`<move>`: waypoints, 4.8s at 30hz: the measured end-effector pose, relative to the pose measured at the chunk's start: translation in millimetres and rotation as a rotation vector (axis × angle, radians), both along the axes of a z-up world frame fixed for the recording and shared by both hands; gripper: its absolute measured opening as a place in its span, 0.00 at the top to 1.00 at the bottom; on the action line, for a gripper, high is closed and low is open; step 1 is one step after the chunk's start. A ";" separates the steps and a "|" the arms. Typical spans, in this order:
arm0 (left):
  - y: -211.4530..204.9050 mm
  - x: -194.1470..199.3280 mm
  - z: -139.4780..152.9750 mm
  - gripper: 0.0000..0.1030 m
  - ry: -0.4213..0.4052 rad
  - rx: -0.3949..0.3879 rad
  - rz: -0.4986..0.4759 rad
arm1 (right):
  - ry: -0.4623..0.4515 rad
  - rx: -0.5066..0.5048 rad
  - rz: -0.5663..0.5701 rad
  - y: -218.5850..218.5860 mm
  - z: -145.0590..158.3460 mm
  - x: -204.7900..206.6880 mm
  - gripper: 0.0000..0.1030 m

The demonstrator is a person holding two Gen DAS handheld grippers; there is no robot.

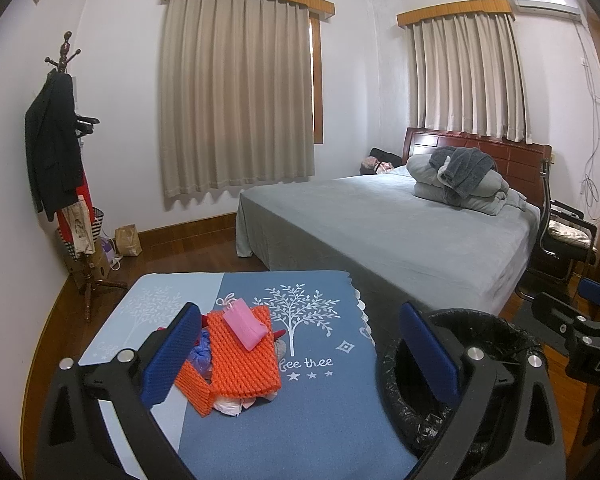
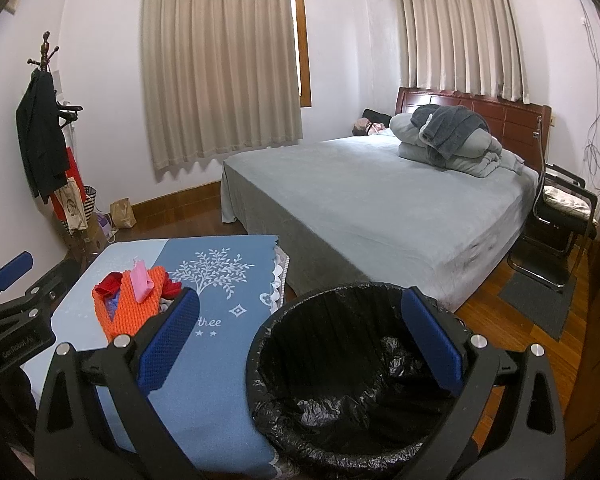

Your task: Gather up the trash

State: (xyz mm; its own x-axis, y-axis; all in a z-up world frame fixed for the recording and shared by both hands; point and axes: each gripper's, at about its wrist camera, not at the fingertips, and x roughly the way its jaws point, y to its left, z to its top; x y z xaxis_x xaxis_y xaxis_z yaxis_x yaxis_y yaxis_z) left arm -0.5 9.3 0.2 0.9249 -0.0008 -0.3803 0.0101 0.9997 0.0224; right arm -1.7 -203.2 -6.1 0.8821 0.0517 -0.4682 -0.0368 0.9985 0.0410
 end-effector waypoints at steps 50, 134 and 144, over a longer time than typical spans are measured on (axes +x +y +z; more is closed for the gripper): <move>150.2 66.9 -71.5 0.06 0.104 0.003 0.343 | 0.047 0.043 0.267 131.1 -58.6 120.8 0.10; 99.4 153.1 -155.8 0.74 0.331 -0.069 0.078 | 0.269 0.100 0.421 135.4 -136.2 179.9 0.82; 93.9 139.6 -128.2 0.89 0.264 -0.088 0.069 | 0.233 0.111 0.418 127.1 -120.5 170.9 0.82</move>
